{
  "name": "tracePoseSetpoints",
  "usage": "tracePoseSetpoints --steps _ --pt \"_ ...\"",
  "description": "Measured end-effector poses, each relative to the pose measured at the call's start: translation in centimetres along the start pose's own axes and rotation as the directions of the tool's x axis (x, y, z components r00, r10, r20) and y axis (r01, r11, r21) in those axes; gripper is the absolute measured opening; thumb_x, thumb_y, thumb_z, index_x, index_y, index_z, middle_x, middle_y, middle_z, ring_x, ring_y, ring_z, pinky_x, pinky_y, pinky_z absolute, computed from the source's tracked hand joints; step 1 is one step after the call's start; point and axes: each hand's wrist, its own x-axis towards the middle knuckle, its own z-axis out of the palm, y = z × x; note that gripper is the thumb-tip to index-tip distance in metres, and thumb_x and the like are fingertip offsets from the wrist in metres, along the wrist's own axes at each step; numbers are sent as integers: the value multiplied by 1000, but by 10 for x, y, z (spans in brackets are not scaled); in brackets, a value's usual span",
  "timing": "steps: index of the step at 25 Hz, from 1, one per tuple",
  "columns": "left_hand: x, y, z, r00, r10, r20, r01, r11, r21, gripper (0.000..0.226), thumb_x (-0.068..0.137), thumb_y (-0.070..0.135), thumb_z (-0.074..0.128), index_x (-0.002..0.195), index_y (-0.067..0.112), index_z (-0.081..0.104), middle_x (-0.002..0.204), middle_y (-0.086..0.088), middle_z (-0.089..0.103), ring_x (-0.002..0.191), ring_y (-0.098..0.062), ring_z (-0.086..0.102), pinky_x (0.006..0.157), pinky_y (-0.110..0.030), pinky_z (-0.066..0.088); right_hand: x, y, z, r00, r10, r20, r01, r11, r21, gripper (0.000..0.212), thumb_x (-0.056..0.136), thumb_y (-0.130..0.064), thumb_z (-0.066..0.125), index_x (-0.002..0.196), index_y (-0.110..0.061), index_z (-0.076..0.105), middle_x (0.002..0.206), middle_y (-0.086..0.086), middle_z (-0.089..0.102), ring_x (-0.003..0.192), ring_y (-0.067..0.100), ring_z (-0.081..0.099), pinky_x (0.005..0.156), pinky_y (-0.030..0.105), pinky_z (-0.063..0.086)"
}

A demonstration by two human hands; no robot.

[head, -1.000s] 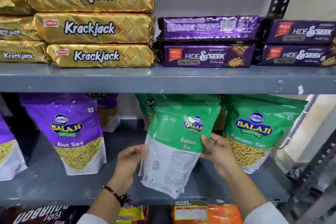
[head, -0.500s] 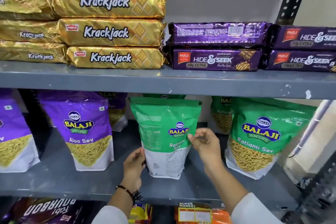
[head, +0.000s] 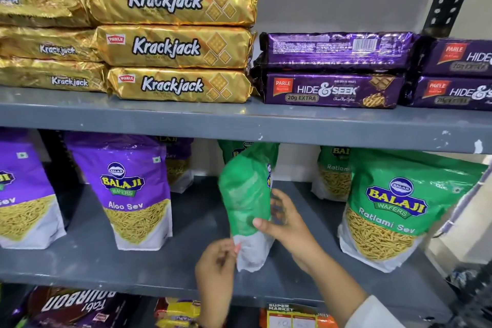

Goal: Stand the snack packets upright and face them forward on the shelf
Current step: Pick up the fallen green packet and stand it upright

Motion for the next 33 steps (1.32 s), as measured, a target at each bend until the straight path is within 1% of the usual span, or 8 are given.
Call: tracePoseSetpoints --steps 6,11,14,19,24,27,30,33 --pt "-30 20 30 886 115 449 -158 986 59 35 63 49 69 97 52 64 102 34 65 90 6 65 82 -13 51 20 13 -15 1000 22 22 -23 998 54 89 42 -33 92 121 -17 53 128 15 58 112 26 62 96 44 51" --pt "42 21 -10 999 -45 -7 45 993 -107 30 77 6 67 92 31 64 90 1 66 78 -15 60 73 -18 48 32 12 -40 1000 -3 20 -4 945 328 87 39 -23 92 115 -6 54 104 7 74 96 22 70 76 31 59" --pt "76 22 -16 969 -141 204 187 956 -226 32 83 -3 57 112 12 57 106 -1 66 86 -4 63 73 -15 51 41 10 -37 997 0 77 -27 937 349 75 38 -35 92 102 -8 65 95 3 77 90 19 71 77 29 59" --pt "75 22 -10 940 -296 170 330 916 -228 9 83 2 60 83 8 66 62 13 72 54 8 62 54 -8 49 40 12 -31 998 52 -35 -39 951 307 70 40 -46 87 100 -15 67 87 -4 77 82 12 71 73 28 59" --pt "76 23 -14 908 -353 227 401 888 -225 9 81 6 63 88 8 68 65 14 74 72 -9 64 73 -27 49 32 6 -16 970 81 -230 -22 969 247 25 82 -10 62 107 -6 63 94 2 73 91 23 66 87 38 53" --pt "73 34 -20 956 -262 131 281 948 -152 14 82 1 60 94 7 64 82 -1 67 63 7 61 68 -21 46 18 0 -13 900 84 -427 1 981 195 22 81 -9 65 103 -7 61 91 5 66 81 15 62 74 27 50" --pt "51 55 -13 993 -18 -116 28 996 89 28 77 -7 55 94 15 57 84 -1 55 74 -16 58 67 -22 42 -5 -7 -29 806 42 -590 58 987 150 10 81 1 61 85 -8 63 72 4 57 62 6 53 58 12 46" --pt "9 81 22 973 205 109 -214 974 73 39 71 -10 52 81 28 52 82 11 49 69 -13 51 63 -9 41 -32 -11 -64 751 37 -659 51 992 114 27 80 9 55 69 -14 62 56 -7 63 48 -1 54 54 9 45"
